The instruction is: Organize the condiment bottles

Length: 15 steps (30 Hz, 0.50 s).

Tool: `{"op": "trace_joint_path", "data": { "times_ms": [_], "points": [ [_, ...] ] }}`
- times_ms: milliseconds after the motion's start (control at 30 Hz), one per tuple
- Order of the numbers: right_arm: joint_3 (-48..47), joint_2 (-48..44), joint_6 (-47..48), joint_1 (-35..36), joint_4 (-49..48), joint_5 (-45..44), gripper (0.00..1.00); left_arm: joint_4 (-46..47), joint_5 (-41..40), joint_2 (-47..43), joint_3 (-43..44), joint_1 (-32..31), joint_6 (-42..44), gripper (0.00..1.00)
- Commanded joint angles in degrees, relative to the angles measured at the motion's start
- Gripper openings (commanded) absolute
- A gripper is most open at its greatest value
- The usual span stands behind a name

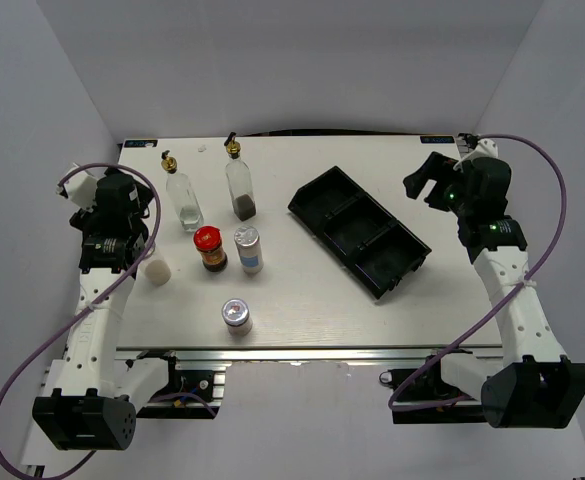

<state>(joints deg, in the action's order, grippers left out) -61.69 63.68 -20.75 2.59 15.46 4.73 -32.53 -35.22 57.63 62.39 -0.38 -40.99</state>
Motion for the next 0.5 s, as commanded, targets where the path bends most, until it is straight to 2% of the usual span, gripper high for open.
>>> {"op": "trace_joint_path", "data": {
  "times_ms": [0,133,167,233,267,300,400,467],
  "points": [
    [1.0,-1.1,2.3,-0.2,-6.4,10.6,0.89,0.6,1.5,-0.8,0.5,0.2,0.7,0.98],
    [3.4,0.0,2.6,1.4,-16.2,23.5,0.89,2.7,1.4,-1.2,-0.8,0.2,2.3,0.98],
    [2.9,0.7,3.1,3.1,-17.4,24.2,0.89,4.4,0.9,-1.4,-1.1,0.2,2.9,0.98],
    [-1.0,3.7,9.0,11.6,-15.9,18.0,0.89,5.6,0.2,-1.4,-1.5,0.2,4.6,0.98],
    [-2.5,4.9,11.3,18.1,-15.6,14.8,0.89,7.2,0.4,-1.4,-1.6,0.2,5.3,0.98],
    [-5.3,8.0,15.4,20.8,-15.6,12.6,0.89,7.7,0.6,-1.2,-1.5,0.2,6.4,0.98],
    [-9.6,15.3,16.7,26.3,-17.8,14.7,0.89,10.2,0.6,-1.1,-1.6,0.2,7.5,0.98],
    [-15.1,19.4,18.6,30.7,-18.5,12.5,0.89,12.1,1.3,-1.3,-1.7,0.2,8.2,0.98]
  ]
}}
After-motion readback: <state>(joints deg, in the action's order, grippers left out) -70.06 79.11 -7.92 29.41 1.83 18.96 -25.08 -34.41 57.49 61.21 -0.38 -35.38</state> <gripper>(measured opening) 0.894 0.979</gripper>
